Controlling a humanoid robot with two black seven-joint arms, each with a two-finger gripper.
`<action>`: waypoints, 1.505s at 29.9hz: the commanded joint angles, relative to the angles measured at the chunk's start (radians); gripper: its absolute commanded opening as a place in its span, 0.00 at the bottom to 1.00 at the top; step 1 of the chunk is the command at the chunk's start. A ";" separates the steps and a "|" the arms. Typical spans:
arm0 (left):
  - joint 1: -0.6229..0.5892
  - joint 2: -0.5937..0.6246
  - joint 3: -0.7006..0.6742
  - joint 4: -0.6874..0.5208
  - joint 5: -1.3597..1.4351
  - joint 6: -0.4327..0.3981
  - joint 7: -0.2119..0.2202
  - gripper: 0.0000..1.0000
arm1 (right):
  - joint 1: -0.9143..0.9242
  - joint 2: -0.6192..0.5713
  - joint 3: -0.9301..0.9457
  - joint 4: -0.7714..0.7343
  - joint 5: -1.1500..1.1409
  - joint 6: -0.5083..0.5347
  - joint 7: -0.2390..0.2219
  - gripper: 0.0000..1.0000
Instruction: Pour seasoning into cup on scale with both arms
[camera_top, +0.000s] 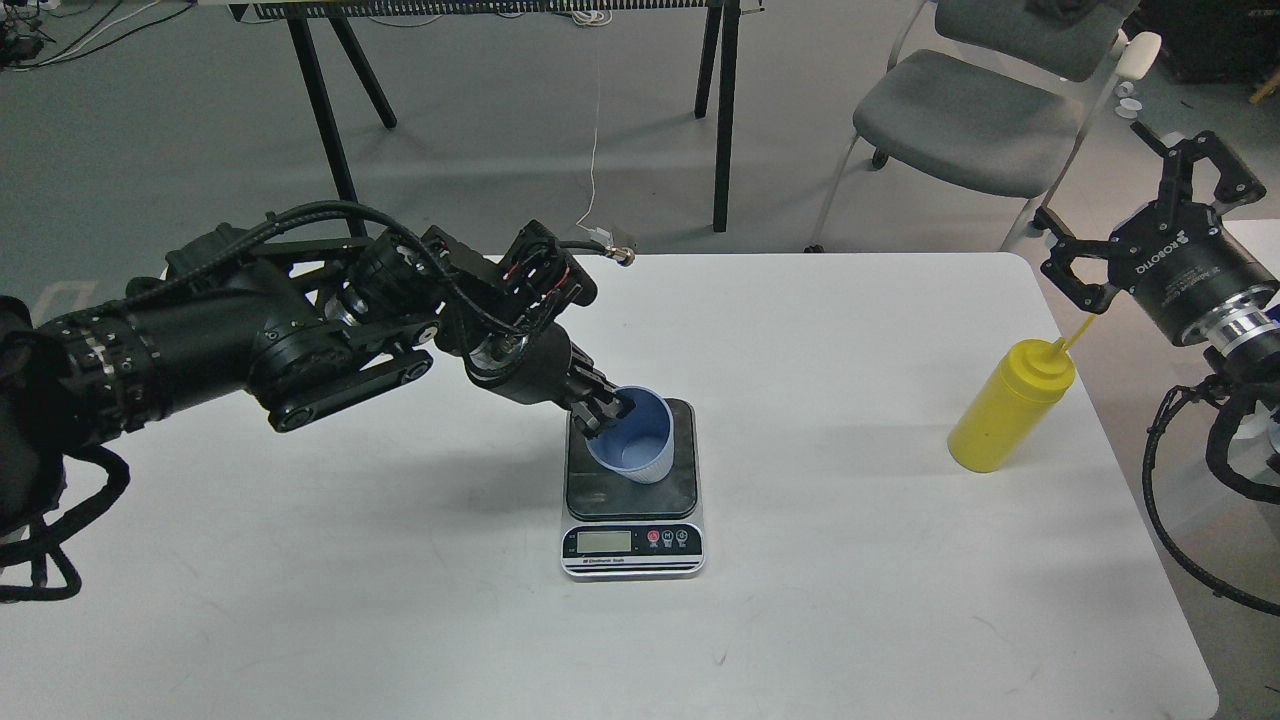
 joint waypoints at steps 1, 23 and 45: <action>-0.002 0.000 -0.008 -0.004 -0.016 0.000 0.000 0.53 | -0.003 0.000 0.000 0.000 0.000 0.000 0.000 0.99; -0.157 0.150 -0.357 0.246 -1.006 0.000 0.000 0.82 | -0.017 -0.044 0.038 0.018 0.020 0.014 -0.009 0.99; 0.152 0.216 -0.558 0.453 -1.681 0.000 0.000 0.92 | -0.704 -0.316 0.075 0.032 0.661 0.035 0.003 0.99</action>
